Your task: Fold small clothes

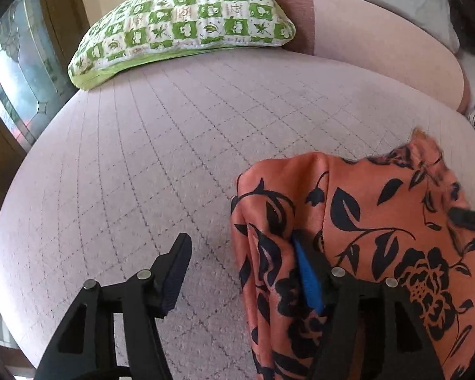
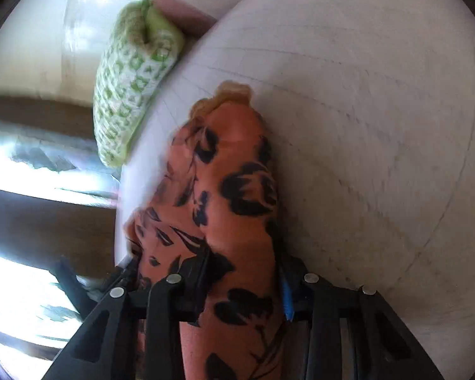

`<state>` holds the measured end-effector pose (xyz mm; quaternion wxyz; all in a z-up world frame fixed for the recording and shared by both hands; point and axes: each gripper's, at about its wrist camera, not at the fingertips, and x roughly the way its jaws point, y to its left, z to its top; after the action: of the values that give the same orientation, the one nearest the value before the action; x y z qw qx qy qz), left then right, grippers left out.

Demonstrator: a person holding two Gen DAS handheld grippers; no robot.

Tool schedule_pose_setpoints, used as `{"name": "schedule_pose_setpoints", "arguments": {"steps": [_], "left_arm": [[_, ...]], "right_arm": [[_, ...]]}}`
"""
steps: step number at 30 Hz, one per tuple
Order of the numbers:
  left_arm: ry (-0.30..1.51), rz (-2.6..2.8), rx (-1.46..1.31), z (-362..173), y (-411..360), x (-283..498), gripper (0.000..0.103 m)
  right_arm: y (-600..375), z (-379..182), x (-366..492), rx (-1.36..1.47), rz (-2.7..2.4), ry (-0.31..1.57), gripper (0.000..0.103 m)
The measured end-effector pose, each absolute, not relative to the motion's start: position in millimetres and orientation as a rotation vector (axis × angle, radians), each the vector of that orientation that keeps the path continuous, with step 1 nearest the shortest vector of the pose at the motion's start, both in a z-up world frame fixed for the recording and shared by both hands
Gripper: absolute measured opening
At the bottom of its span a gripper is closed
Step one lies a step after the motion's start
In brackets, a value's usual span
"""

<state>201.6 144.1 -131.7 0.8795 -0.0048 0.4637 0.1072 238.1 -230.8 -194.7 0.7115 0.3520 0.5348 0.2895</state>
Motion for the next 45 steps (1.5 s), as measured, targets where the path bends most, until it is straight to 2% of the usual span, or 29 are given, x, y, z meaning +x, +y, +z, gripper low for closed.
{"name": "schedule_pose_setpoints", "arguments": {"steps": [2, 3, 5, 8, 9, 10, 12, 15, 16, 18, 21, 24, 25, 26, 27, 30, 32, 33, 34, 38, 39, 43, 45], "left_arm": [[0.967, 0.225, -0.007, -133, 145, 207, 0.066], [0.966, 0.225, -0.007, -134, 144, 208, 0.066], [0.962, 0.227, -0.015, -133, 144, 206, 0.066], [0.955, 0.229, -0.024, -134, 144, 205, 0.066], [0.955, 0.229, -0.025, -134, 143, 204, 0.066], [0.956, 0.227, -0.024, -133, 142, 201, 0.066], [0.957, 0.221, -0.024, -133, 143, 202, 0.066], [0.958, 0.219, -0.042, -134, 146, 203, 0.066], [0.96, 0.216, -0.048, -134, 146, 203, 0.066], [0.959, 0.219, -0.046, -133, 146, 203, 0.066], [0.959, 0.212, -0.063, -134, 148, 202, 0.066], [0.955, 0.211, -0.069, -134, 148, 202, 0.067], [0.955, 0.214, -0.072, -134, 148, 202, 0.067], [0.957, 0.216, -0.075, -134, 148, 202, 0.067], [0.958, 0.214, -0.077, -133, 148, 202, 0.067], [0.96, 0.205, -0.08, -133, 153, 202, 0.067], [0.964, 0.207, -0.089, -133, 154, 203, 0.068], [0.964, 0.207, -0.086, -132, 153, 202, 0.068], [0.96, 0.205, -0.08, -131, 153, 201, 0.068], [0.928, 0.198, -0.1, -118, 155, 189, 0.068], [0.912, 0.198, -0.101, -111, 155, 183, 0.067], [0.808, 0.166, -0.21, -79, 169, 131, 0.068], [0.814, 0.144, -0.329, -77, 183, 99, 0.071]], "right_arm": [[-240, -178, 225, 0.831, 0.679, 1.146, 0.064], [-244, -170, 218, 0.843, 0.702, 1.117, 0.082], [-258, -161, 197, 0.85, 0.696, 1.082, 0.082], [-263, -184, 171, 0.915, 0.67, 1.175, 0.082], [-255, -192, 165, 0.889, 0.687, 1.233, 0.058], [-247, -187, 156, 0.829, 0.715, 1.238, 0.046], [-243, -161, 145, 0.76, 0.71, 1.173, 0.04], [-239, -151, 139, 0.657, 0.658, 1.147, 0.04], [-234, -162, 140, 0.592, 0.606, 1.189, 0.041], [-243, -174, 137, 0.682, 0.591, 1.217, 0.049], [-256, -148, 122, 0.787, 0.65, 1.122, 0.083], [-261, -144, 105, 0.723, 0.661, 1.111, 0.085], [-262, -159, 100, 0.722, 0.645, 1.162, 0.08], [-254, -177, 99, 0.703, 0.659, 1.257, 0.059], [-249, -180, 94, 0.65, 0.671, 1.274, 0.029], [-251, -152, 85, 0.596, 0.644, 1.187, 0.029], [-247, -139, 81, 0.478, 0.564, 1.159, 0.038], [-243, -136, 84, 0.424, 0.536, 1.172, 0.064], [-245, -134, 83, 0.386, 0.504, 1.178, 0.075], [-257, -96, 82, 0.352, 0.389, 1.004, 0.077], [-255, -87, 83, 0.355, 0.396, 0.972, 0.081], [-216, -67, 108, 0.328, 0.51, 0.93, 0.084], [-192, -67, 118, 0.294, 0.545, 0.931, 0.084]]}}
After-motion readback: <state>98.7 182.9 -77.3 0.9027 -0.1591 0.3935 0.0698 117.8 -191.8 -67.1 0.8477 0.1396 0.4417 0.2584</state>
